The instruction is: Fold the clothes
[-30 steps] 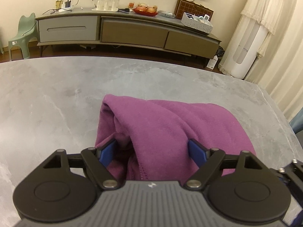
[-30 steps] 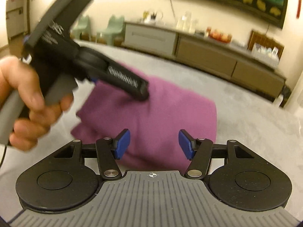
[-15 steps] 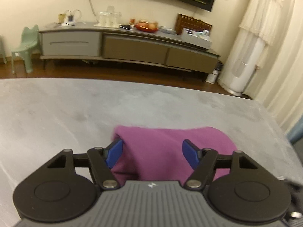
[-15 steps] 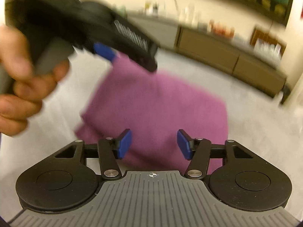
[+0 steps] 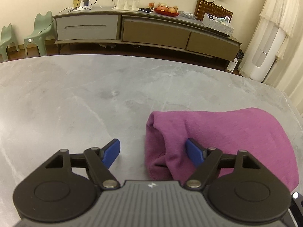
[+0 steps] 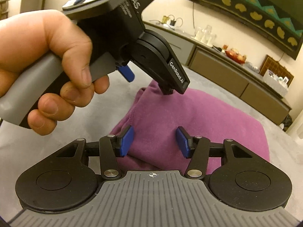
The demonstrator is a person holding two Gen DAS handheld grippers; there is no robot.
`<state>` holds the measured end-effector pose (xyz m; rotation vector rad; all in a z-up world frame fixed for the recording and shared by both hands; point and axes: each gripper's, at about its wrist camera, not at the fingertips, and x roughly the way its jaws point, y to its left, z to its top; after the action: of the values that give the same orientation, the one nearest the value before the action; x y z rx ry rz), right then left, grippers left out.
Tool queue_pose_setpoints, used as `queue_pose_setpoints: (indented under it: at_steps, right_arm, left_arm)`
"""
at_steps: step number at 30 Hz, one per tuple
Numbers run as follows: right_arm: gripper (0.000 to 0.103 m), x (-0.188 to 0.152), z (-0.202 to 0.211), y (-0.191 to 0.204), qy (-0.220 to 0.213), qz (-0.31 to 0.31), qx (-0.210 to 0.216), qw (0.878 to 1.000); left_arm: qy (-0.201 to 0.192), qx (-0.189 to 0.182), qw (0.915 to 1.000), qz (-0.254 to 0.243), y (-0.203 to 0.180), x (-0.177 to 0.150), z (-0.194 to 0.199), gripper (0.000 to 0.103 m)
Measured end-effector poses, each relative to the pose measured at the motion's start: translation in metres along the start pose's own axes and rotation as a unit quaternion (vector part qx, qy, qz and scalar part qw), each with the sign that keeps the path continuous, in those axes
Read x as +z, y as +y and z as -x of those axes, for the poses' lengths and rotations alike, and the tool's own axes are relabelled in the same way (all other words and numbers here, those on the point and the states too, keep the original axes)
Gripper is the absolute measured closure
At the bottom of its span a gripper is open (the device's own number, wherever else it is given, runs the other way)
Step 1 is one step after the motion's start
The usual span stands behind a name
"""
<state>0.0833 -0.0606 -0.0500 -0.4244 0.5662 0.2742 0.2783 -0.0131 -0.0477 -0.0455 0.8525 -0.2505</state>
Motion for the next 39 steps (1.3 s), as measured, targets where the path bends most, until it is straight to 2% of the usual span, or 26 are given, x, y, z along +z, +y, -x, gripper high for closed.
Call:
queue_pose_setpoints:
  at_steps: [3, 4, 5, 6, 8, 11, 13, 17, 18, 19, 20, 24, 25, 26, 27, 30, 31, 32, 33, 34, 35, 36, 39]
  right_arm:
    - [0.05, 0.003, 0.015, -0.006, 0.005, -0.01, 0.025, 1.0]
    - [0.055, 0.008, 0.022, -0.018, -0.005, -0.024, 0.027, 0.999]
    - [0.055, 0.013, 0.027, -0.031, -0.02, -0.04, 0.026, 0.999]
    - [0.055, 0.017, 0.034, -0.044, -0.036, -0.054, 0.01, 0.998]
    - [0.054, 0.017, 0.033, -0.071, -0.038, -0.089, -0.019, 0.995]
    - [0.055, -0.001, 0.002, -0.103, 0.018, -0.14, -0.043, 0.989]
    - [0.055, -0.013, -0.008, -0.103, 0.035, -0.135, -0.035, 0.99]
    - [0.055, -0.02, -0.013, -0.094, 0.04, -0.126, -0.031, 0.991]
    - [0.055, -0.022, -0.014, -0.093, 0.037, -0.123, -0.033, 0.991]
    - [0.055, -0.021, -0.012, -0.094, 0.033, -0.127, -0.034, 0.991]
    - [0.055, -0.02, -0.009, -0.097, 0.03, -0.134, -0.033, 0.99]
    - [0.055, -0.015, 0.003, -0.108, 0.017, -0.164, -0.032, 0.986]
    - [0.049, -0.014, 0.007, -0.111, 0.014, -0.171, -0.032, 0.985]
    - [0.038, -0.013, 0.013, -0.112, -0.002, -0.172, -0.037, 0.984]
    - [0.034, -0.015, 0.014, -0.112, -0.005, -0.169, -0.039, 0.985]
    - [0.025, -0.037, -0.009, -0.107, 0.05, -0.181, -0.001, 0.982]
    - [0.016, -0.038, -0.009, -0.109, 0.062, -0.187, -0.002, 0.98]
    - [0.016, -0.036, -0.006, -0.112, 0.07, -0.193, -0.008, 0.979]
    - [0.016, -0.031, 0.004, -0.116, 0.069, -0.197, -0.011, 0.978]
    - [0.016, -0.025, 0.016, -0.119, 0.065, -0.201, -0.012, 0.977]
    - [0.011, -0.02, 0.034, -0.12, 0.049, -0.201, -0.016, 0.978]
    - [0.007, -0.017, 0.054, -0.121, 0.029, -0.201, -0.021, 0.979]
    - [0.003, -0.02, 0.093, -0.115, 0.016, -0.208, -0.022, 0.978]
  left_arm:
    - [-0.028, -0.002, 0.9996, 0.001, 0.0, 0.003, 0.021, 0.033]
    - [-0.041, -0.005, 0.9992, 0.001, 0.001, 0.005, 0.028, 0.033]
    - [-0.047, 0.001, 0.9989, -0.004, 0.0, 0.008, 0.03, 0.033]
    - [-0.042, 0.011, 0.999, -0.005, 0.001, 0.01, 0.024, 0.034]
    - [-0.028, 0.031, 0.9991, -0.007, 0.004, 0.012, 0.01, 0.038]
    - [0.006, 0.057, 0.9983, -0.007, 0.01, 0.001, -0.015, 0.044]
    - [0.006, 0.075, 0.9969, -0.022, 0.011, -0.005, -0.024, 0.039]
    - [0.002, 0.074, 0.9968, -0.03, 0.01, -0.005, -0.03, 0.039]
    - [0.003, 0.073, 0.9969, -0.029, 0.011, -0.004, -0.029, 0.039]
    - [0.006, 0.071, 0.9971, -0.026, 0.013, -0.004, -0.027, 0.044]
    - [0.005, 0.074, 0.997, -0.022, 0.015, -0.003, -0.023, 0.046]
    - [-0.038, 0.055, 0.9977, -0.013, 0.005, -0.002, 0.026, 0.046]
    - [-0.039, 0.045, 0.9981, -0.019, 0.0, -0.006, 0.033, 0.039]
    - [-0.038, 0.035, 0.9983, -0.028, -0.005, -0.01, 0.04, 0.033]
    - [-0.029, 0.035, 0.9984, -0.034, -0.01, -0.017, 0.041, 0.032]
    - [-0.006, 0.039, 0.9984, -0.041, -0.022, -0.038, 0.047, 0.032]
    - [-0.006, 0.038, 0.9987, -0.032, -0.024, -0.043, 0.054, 0.032]
    - [-0.007, 0.038, 0.999, -0.024, -0.025, -0.048, 0.061, 0.03]
    - [-0.012, 0.031, 0.9993, -0.018, -0.025, -0.051, 0.069, 0.027]
    - [-0.022, 0.025, 0.9994, -0.011, -0.027, -0.055, 0.081, 0.02]
    - [-0.032, 0.018, 0.9993, -0.008, -0.029, -0.06, 0.093, 0.01]
    - [-0.041, 0.011, 0.9991, -0.006, -0.031, -0.065, 0.104, 0.007]
    - [-0.057, 0.002, 0.9982, -0.019, -0.043, -0.085, 0.13, 0.005]
